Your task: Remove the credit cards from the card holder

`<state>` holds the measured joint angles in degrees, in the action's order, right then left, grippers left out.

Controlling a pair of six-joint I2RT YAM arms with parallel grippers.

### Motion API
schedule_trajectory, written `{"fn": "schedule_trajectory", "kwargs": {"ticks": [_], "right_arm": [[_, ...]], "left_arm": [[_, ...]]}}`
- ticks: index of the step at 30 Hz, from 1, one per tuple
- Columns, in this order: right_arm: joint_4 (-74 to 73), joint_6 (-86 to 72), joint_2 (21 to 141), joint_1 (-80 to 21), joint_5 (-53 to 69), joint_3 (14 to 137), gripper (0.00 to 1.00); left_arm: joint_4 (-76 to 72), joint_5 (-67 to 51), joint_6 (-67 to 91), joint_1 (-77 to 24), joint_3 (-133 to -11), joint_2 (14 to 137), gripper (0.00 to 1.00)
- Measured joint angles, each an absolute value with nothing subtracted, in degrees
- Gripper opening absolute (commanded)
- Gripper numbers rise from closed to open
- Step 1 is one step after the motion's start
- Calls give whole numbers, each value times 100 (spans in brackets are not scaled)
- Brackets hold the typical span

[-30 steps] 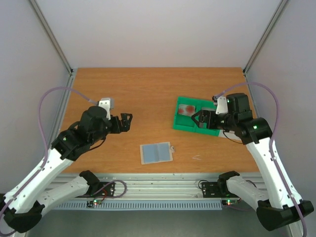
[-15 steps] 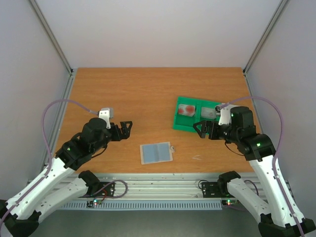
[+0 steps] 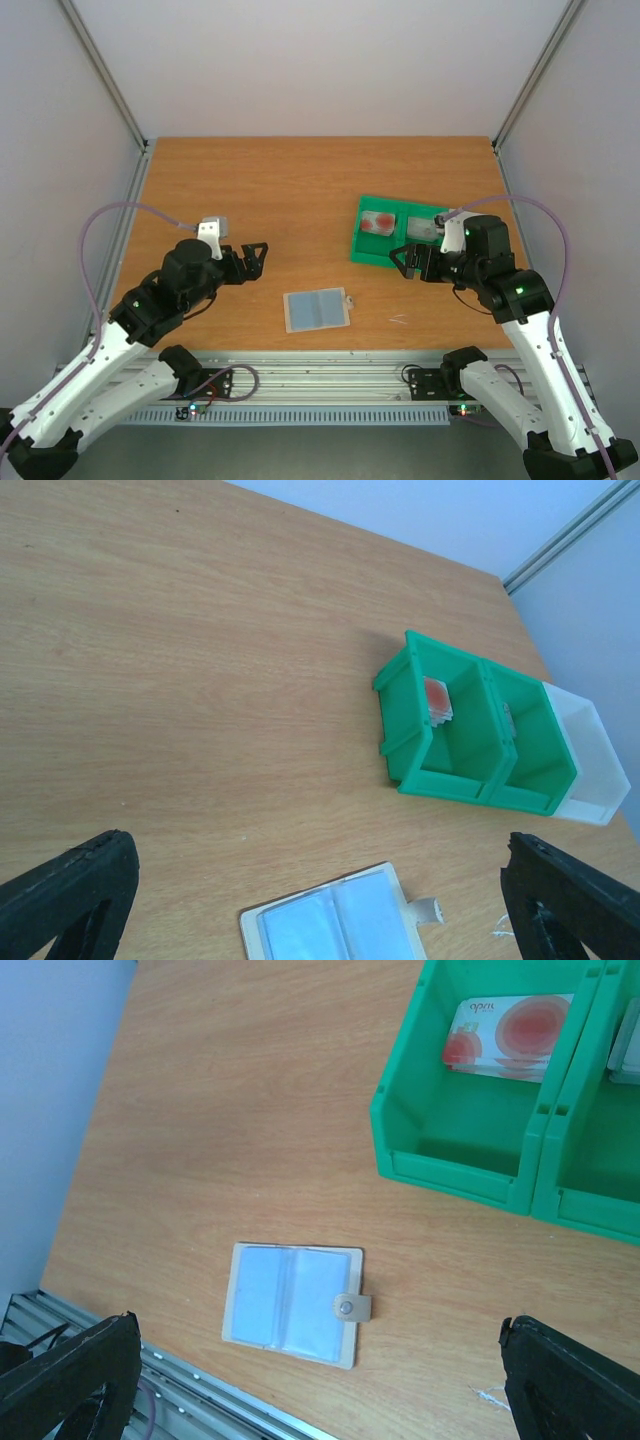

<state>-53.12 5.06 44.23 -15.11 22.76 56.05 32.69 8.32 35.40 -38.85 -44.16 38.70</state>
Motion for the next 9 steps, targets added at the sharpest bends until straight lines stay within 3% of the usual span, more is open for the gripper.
{"fn": "schedule_trajectory", "kwargs": {"ticks": [9], "right_arm": [[-5310,458,4386,-1511,2285,5612,98]], "left_arm": [[3264,814,3507,-3885,-4427,3806,99]]}}
